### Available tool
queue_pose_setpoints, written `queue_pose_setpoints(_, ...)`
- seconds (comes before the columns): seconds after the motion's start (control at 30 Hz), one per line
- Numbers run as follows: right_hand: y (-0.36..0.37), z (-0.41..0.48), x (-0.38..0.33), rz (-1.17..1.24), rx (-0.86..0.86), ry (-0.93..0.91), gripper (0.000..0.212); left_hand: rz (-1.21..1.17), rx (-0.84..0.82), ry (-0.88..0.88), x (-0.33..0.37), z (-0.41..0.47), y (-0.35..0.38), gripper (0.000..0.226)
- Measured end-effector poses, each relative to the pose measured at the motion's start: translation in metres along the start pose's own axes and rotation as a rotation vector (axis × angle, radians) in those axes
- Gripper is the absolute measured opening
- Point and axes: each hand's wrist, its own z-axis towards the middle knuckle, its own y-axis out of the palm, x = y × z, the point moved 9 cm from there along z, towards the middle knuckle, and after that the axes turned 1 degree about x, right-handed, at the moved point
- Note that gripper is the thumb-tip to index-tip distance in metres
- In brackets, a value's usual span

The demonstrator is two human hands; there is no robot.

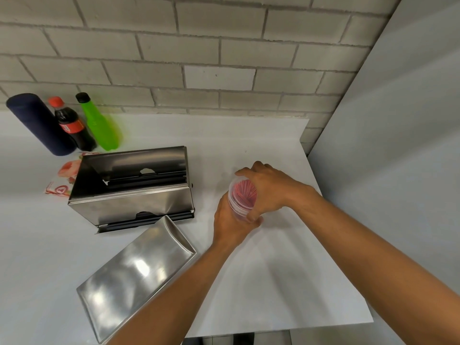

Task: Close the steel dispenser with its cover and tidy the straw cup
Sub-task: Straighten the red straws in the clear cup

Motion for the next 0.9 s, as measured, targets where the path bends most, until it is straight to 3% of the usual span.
queue_pose_setpoints(0.7,0.0014,0.0028,0.0043,-0.010,0.065,0.084,0.121,-0.040,0.008,-0.014,-0.0063,0.0014,-0.0021,0.097)
queue_pose_setpoints(0.9,0.0022,0.0017,0.0008,-0.054,-0.023,0.095,0.142,-0.026,0.001,0.014,-0.0057,0.0037,-0.0011,0.100)
